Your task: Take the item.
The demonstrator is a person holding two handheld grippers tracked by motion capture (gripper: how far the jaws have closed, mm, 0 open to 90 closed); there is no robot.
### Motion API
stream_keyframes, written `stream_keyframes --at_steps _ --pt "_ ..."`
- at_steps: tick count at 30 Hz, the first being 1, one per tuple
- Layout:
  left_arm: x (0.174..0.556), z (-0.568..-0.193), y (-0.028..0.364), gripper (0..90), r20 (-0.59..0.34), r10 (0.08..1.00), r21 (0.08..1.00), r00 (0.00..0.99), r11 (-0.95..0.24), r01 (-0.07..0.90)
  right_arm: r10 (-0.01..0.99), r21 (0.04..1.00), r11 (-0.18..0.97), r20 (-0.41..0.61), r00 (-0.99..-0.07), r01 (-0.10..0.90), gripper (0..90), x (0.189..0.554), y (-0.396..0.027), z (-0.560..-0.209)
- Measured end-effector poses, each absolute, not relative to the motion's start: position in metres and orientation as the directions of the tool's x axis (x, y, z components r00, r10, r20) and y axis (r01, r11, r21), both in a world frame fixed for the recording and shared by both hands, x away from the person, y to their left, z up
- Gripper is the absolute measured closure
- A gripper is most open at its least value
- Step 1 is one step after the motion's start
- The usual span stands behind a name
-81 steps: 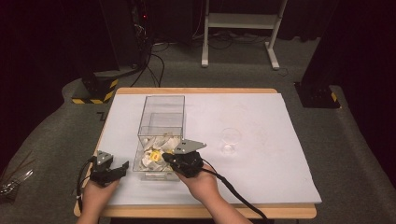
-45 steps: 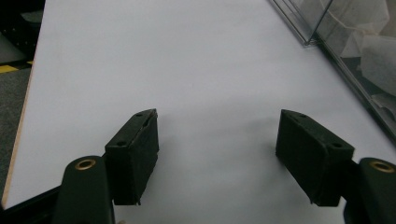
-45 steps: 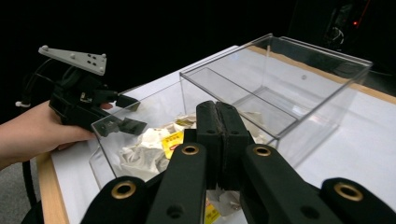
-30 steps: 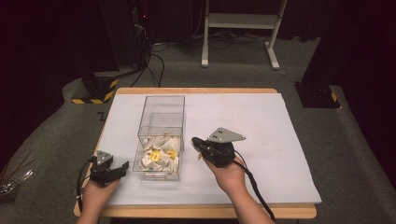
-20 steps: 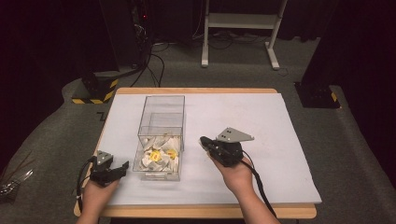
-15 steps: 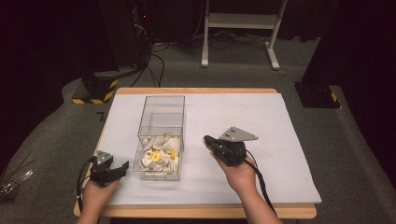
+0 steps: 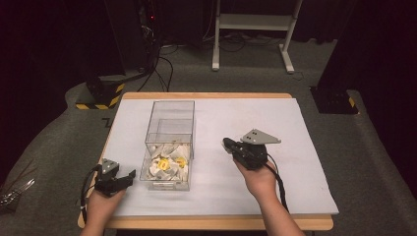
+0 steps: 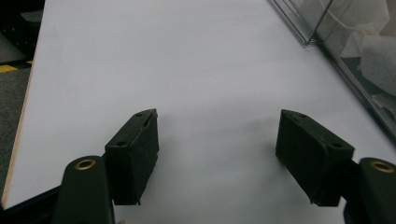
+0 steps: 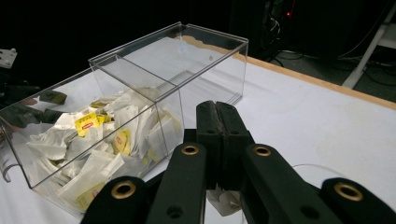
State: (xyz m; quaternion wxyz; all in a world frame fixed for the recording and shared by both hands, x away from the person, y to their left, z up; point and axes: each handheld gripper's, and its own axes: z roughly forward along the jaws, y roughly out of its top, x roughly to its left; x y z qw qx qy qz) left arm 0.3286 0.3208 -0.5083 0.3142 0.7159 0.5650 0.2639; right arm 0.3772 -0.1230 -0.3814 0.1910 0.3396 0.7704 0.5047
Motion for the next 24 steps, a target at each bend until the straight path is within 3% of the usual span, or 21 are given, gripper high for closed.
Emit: stream_keyframes --at_steps 24 --pt "0.329 -0.508 0.321 30.0 0.022 0.975 0.748 0.222 -0.164 0.643 0.77 0.918 0.218 0.048 -0.636 0.333 89.5 0.403 -0.142 -0.366"
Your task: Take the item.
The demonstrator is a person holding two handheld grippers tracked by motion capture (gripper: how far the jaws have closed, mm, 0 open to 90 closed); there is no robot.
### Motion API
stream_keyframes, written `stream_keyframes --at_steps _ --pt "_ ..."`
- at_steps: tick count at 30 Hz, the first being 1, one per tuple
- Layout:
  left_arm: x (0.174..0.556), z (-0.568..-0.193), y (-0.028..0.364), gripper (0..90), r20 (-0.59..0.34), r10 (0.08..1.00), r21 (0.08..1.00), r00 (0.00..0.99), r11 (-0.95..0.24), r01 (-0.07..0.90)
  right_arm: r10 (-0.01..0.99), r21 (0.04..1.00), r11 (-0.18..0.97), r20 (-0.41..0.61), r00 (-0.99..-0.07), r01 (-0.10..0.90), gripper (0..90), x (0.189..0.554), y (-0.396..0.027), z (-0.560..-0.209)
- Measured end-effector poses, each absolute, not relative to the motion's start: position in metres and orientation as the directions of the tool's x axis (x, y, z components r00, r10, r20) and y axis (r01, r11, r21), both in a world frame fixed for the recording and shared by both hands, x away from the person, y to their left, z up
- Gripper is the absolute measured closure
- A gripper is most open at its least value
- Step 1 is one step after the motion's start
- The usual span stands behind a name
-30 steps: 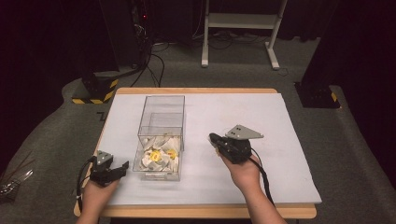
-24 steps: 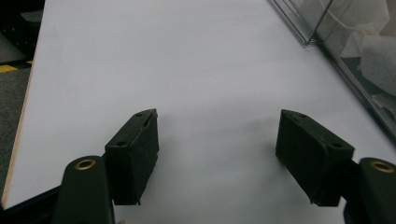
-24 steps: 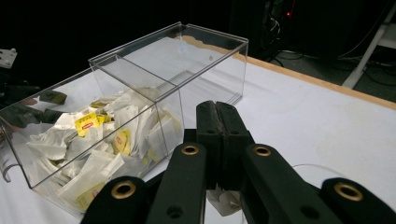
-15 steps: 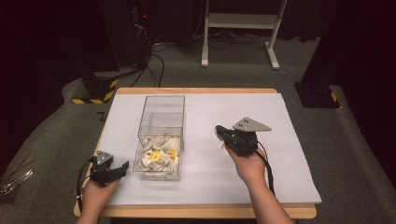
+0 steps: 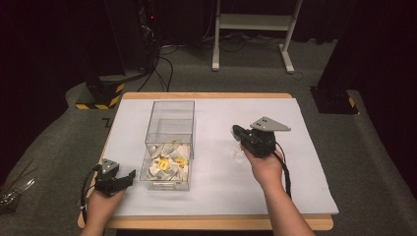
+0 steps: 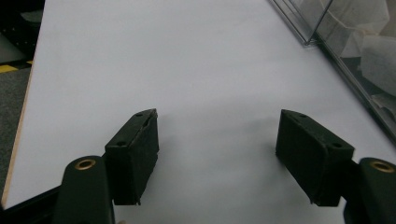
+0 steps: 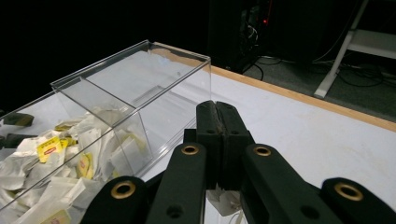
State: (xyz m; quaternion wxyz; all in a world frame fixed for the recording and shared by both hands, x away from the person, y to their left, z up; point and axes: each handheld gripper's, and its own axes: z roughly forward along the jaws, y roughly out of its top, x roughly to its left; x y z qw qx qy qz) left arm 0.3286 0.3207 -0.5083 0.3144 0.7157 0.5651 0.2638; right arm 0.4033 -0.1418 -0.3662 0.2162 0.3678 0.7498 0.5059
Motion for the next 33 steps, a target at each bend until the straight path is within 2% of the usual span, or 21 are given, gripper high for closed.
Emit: stream_keyframes --at_steps 33 --pt "0.329 -0.508 0.321 30.0 0.023 0.975 0.748 0.222 -0.165 0.643 0.805 0.89 0.245 0.035 -0.592 0.385 89.4 0.426 -0.147 -0.381"
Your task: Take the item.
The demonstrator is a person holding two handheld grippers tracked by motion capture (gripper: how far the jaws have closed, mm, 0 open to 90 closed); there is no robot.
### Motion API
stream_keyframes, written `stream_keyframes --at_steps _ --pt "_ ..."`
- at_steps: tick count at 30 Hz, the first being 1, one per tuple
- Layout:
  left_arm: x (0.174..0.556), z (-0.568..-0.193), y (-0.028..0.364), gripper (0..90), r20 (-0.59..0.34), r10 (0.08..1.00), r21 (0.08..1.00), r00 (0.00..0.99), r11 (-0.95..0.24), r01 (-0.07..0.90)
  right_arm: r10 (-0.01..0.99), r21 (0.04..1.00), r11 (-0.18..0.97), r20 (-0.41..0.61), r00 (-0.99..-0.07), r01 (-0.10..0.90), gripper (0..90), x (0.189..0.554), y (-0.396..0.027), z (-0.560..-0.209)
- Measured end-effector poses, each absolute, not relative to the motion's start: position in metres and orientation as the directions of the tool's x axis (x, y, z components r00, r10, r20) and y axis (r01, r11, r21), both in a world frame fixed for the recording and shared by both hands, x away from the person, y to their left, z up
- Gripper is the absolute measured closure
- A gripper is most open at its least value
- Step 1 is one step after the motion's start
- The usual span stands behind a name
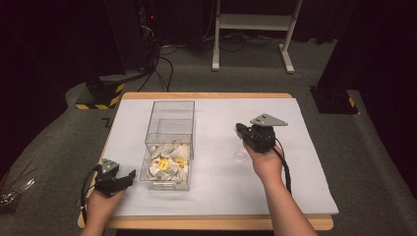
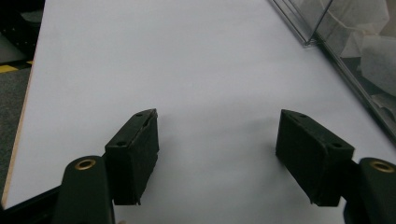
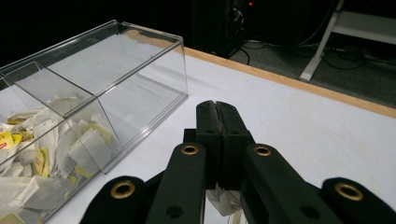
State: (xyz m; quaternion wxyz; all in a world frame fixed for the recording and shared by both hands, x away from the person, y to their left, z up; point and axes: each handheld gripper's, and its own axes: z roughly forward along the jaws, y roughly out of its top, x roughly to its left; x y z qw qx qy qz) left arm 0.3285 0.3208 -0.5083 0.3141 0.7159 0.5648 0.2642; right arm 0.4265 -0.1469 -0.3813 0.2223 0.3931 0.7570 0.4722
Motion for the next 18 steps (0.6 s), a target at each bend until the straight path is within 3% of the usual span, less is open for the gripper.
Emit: stream_keyframes --at_steps 18 --pt "0.329 -0.508 0.321 30.0 0.023 0.975 0.748 0.223 -0.164 0.643 0.821 0.864 0.244 0.057 -0.568 0.44 88.9 0.428 -0.154 -0.41"
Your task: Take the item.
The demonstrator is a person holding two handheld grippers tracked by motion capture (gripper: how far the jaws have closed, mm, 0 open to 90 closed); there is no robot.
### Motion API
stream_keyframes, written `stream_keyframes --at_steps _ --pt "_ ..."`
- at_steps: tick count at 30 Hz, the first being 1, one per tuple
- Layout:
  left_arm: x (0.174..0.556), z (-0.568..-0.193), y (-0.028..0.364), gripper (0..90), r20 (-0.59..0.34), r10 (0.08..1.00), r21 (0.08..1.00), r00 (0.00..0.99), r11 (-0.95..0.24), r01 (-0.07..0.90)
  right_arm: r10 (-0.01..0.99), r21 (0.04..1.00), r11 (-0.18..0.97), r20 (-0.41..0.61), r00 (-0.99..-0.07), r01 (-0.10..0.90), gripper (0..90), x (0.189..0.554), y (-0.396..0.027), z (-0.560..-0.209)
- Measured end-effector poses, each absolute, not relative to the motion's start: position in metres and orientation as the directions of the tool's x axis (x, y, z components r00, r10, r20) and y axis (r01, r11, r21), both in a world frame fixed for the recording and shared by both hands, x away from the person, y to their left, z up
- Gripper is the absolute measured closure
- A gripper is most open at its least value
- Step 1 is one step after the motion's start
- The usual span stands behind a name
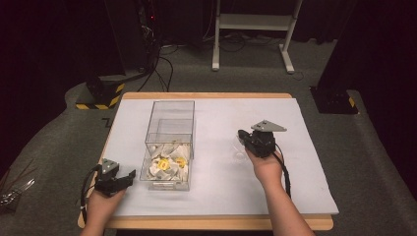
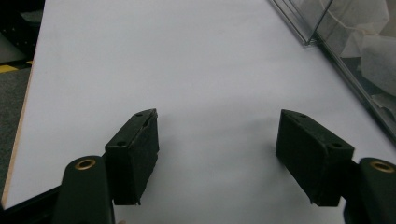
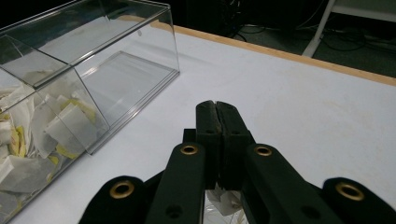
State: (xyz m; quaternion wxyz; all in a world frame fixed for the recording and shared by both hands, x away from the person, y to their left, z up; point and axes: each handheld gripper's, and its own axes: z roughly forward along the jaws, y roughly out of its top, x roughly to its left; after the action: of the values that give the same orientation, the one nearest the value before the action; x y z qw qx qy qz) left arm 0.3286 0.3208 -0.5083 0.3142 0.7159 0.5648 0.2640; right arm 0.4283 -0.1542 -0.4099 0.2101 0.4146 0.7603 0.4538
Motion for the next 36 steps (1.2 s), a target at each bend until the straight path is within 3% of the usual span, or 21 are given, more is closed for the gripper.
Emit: stream_keyframes --at_steps 5,20,36 --pt "0.329 -0.508 0.321 30.0 0.023 0.975 0.748 0.222 -0.164 0.643 0.822 0.861 0.244 0.061 -0.566 0.446 88.7 0.427 -0.155 -0.414" --pt "0.329 -0.508 0.321 30.0 0.023 0.975 0.748 0.223 -0.165 0.643 0.834 0.859 0.245 0.05 -0.55 0.45 71.2 0.424 -0.157 -0.414" --pt "0.329 -0.508 0.321 30.0 0.024 0.975 0.748 0.223 -0.165 0.643 0.83 0.842 0.283 0.025 -0.557 0.459 39.4 0.414 -0.155 -0.411"
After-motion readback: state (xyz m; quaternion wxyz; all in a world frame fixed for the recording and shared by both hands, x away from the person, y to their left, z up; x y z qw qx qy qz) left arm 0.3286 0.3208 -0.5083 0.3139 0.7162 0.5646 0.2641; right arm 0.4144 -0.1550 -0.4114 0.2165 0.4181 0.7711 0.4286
